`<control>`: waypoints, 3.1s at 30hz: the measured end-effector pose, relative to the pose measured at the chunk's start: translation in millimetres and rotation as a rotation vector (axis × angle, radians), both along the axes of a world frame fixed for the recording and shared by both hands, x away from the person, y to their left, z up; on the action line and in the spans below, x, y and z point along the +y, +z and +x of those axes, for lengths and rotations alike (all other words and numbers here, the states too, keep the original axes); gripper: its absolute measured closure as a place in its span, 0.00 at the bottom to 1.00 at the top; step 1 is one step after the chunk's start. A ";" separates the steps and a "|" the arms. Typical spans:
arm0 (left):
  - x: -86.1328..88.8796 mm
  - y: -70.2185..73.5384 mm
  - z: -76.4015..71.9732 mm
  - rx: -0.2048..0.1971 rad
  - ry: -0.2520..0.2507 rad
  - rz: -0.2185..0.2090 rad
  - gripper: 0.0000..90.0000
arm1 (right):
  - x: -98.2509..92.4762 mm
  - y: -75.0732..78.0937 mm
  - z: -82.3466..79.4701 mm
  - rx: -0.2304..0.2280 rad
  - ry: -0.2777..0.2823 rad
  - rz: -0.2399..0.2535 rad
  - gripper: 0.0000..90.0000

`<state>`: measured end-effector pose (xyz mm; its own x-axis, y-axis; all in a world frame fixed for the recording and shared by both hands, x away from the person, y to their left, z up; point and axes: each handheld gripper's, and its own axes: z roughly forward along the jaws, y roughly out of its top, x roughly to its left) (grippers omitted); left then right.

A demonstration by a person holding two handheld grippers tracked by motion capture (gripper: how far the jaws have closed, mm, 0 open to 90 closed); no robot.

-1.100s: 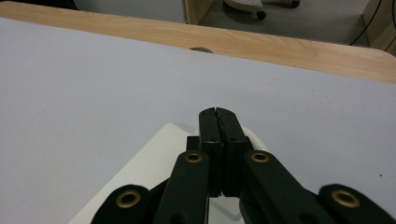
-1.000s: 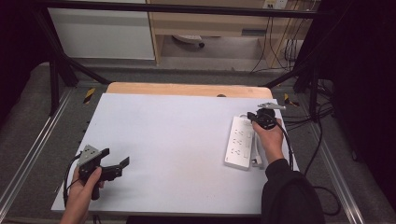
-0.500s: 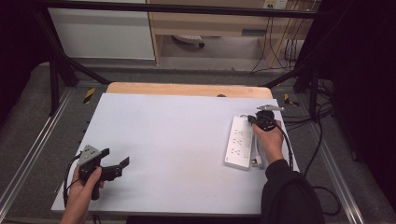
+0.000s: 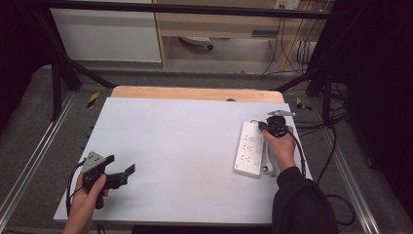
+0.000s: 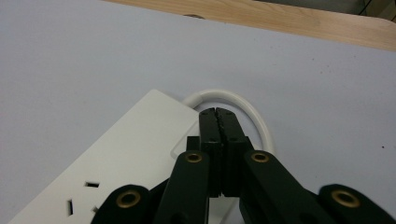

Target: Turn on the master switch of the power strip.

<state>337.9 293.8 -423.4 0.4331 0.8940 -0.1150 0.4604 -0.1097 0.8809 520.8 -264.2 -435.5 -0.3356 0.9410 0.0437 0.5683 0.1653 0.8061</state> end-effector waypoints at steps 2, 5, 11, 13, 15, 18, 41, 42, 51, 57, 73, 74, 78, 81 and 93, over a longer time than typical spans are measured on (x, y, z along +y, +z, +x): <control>0.2 -0.1 0.2 0.001 0.000 0.000 0.11 | -0.3 -0.3 0.2 -0.001 0.002 -0.002 1.00; 0.0 -0.1 0.1 0.000 0.000 0.000 0.11 | -0.5 -1.1 0.0 0.003 -0.002 -0.002 1.00; 0.1 -0.1 0.1 0.000 0.000 0.000 0.11 | 0.2 -1.3 0.3 0.002 0.001 -0.004 1.00; 0.0 0.0 0.0 0.000 0.000 0.001 0.11 | 0.9 -1.0 0.4 0.004 -0.003 -0.008 1.00; -0.1 0.0 -0.2 0.000 -0.001 -0.001 0.11 | 1.2 -1.1 0.4 0.005 -0.001 -0.031 1.00; 0.0 0.0 -0.3 -0.001 0.000 0.001 0.11 | 0.9 -1.7 0.3 0.008 -0.003 -0.029 1.00; -0.7 -0.6 -0.2 0.007 -0.003 0.006 0.11 | 5.3 -0.5 1.5 0.020 -0.014 -0.047 1.00; -0.7 -0.6 -0.2 0.007 -0.003 0.006 0.11 | 6.3 -0.1 1.9 0.020 -0.016 -0.058 1.00; -0.5 -1.0 0.0 0.011 -0.004 0.009 0.11 | 7.0 0.5 2.5 0.032 -0.019 -0.061 1.00; -0.5 -1.3 0.0 0.013 -0.004 0.009 0.11 | 7.4 0.3 2.4 0.030 -0.019 -0.064 1.00; -0.4 -1.8 0.0 0.019 -0.004 0.012 0.11 | 7.2 0.1 2.2 0.030 -0.022 -0.058 1.00; -0.3 -1.8 0.0 0.019 -0.003 0.012 0.11 | 7.1 0.0 2.1 0.029 -0.021 -0.060 1.00; 0.2 -1.7 -0.1 0.018 -0.002 0.011 0.11 | 7.1 -0.1 1.9 0.028 -0.024 -0.057 1.00; 0.6 -1.7 0.0 0.017 0.000 0.011 0.11 | 7.1 -0.1 1.8 0.023 -0.021 -0.060 1.00; 1.3 -1.5 -0.1 0.017 0.002 0.008 0.11 | 6.7 0.7 2.2 0.009 -0.036 -0.049 1.00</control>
<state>337.8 295.1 -424.9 0.4291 0.8959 -0.1149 0.4758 -0.1161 0.8719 523.0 -257.5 -434.8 -0.3012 0.9535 0.0002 0.5820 0.1837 0.7922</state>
